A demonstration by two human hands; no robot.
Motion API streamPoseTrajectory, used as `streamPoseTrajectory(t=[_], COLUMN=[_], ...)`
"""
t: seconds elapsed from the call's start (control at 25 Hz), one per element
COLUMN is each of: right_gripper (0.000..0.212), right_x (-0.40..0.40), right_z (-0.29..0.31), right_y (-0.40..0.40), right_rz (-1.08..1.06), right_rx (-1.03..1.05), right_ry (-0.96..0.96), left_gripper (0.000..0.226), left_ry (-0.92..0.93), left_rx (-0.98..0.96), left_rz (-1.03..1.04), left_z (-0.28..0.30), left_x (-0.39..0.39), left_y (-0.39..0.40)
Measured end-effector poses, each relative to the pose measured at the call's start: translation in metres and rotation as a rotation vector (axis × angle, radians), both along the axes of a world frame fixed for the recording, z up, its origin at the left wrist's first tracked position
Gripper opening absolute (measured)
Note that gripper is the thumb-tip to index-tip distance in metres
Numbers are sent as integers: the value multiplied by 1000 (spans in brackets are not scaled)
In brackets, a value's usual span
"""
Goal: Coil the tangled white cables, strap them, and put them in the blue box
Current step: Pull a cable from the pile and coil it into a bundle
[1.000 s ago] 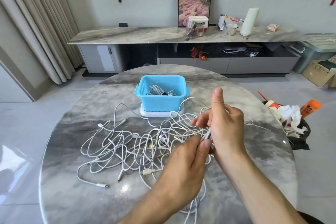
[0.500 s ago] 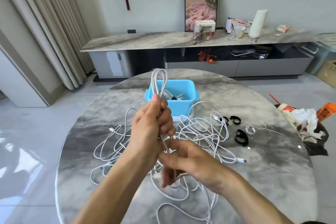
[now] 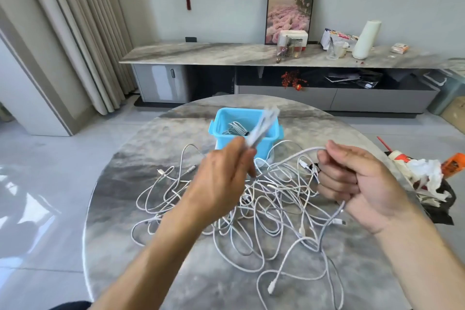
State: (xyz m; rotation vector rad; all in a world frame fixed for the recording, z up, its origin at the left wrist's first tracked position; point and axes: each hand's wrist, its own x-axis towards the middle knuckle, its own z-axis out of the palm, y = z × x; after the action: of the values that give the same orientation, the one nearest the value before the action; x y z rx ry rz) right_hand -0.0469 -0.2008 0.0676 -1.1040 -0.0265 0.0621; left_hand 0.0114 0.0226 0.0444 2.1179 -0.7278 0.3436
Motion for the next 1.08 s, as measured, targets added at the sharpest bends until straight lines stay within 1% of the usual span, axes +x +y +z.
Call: streamPoseTrajectory(t=[0.08,0.16,0.2,0.28,0.32,0.36,0.4,0.48,0.6,0.64,0.68,0.84,0.92,1.0,1.08], right_gripper=[26,31,33,35,35,33,31,28,25,25,26,27,28,31,28], right_x=[-4,-5,-4,-2,-1,1,1,1,1,1,2,5,2,-1,-3], right_z=[7,9,6,-4,-8,-11,-12,-15,-20,-21,-22,-23,-18,-9,-4], right_y=[1,2,5,12,17,22,25,31,37,40,41,39,32,20,10], right_rz=[-35,-51,-37,32,49,34,0,-53,-38,-32,-33,8,40,-16,-135], right_rx=[65,174,260,480,555,586,588,580,593,596,593,544,454,222,-78], right_ry=[27,33,15,-40,-55,-57,-59,-83,-95,-88,-80,-107,-130,-130,-156], left_gripper=[29,34,38,44,45,41,31,12,31,33,32,34,37,38,37], left_ry=[46,132,214,478,575,616,614,574,506,492,501,629,650,674,720], left_rx=[32,-2,-66,-275,-349,-383,-393,-355,-183,-144,-126,-167,-157,-164,-203], left_rz=[-128,-261,-327,-435,-457,-468,-486,-497,-418,-387,-381,-401,-411,-442,-410], left_z=[-9,-14,-14,-14,-13,-11,-10,-11,-16,-15,-14,-4,-1,1,3], left_x=[-9,-19,-24,-33,-37,-40,-41,-39,-36,-35,-35,-33,-35,-36,-37], left_y=[-17,-31,-37,-48,-50,-52,-53,-53,-47,-44,-43,-39,-36,-33,-30])
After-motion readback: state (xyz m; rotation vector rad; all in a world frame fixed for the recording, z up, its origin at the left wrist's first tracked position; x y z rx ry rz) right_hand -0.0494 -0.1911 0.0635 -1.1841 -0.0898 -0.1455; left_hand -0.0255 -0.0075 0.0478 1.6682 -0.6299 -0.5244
